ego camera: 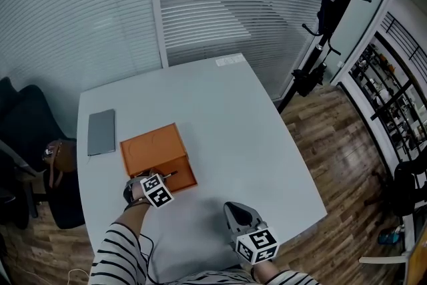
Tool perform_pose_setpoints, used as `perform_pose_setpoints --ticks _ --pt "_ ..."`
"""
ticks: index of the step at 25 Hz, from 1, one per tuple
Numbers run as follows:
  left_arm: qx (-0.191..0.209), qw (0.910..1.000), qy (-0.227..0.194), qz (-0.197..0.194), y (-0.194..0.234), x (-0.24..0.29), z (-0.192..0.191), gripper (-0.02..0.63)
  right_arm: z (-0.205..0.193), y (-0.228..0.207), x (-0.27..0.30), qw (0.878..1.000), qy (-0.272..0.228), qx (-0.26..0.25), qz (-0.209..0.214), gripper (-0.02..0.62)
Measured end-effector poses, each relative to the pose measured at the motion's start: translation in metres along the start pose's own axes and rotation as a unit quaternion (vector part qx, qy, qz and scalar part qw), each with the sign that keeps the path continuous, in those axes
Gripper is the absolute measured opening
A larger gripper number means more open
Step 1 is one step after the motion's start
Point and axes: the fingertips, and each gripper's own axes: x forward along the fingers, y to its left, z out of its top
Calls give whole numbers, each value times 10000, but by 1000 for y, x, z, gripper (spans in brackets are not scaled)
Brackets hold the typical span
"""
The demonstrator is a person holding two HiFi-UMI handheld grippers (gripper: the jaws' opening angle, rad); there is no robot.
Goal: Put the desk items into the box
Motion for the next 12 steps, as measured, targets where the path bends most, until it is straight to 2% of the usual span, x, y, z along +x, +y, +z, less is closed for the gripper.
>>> perform_pose_setpoints --ticks 12 --pt "18 10000 -67 -14 -2 1 0 54 -5 3 -2 10000 16 -14 -3 26"
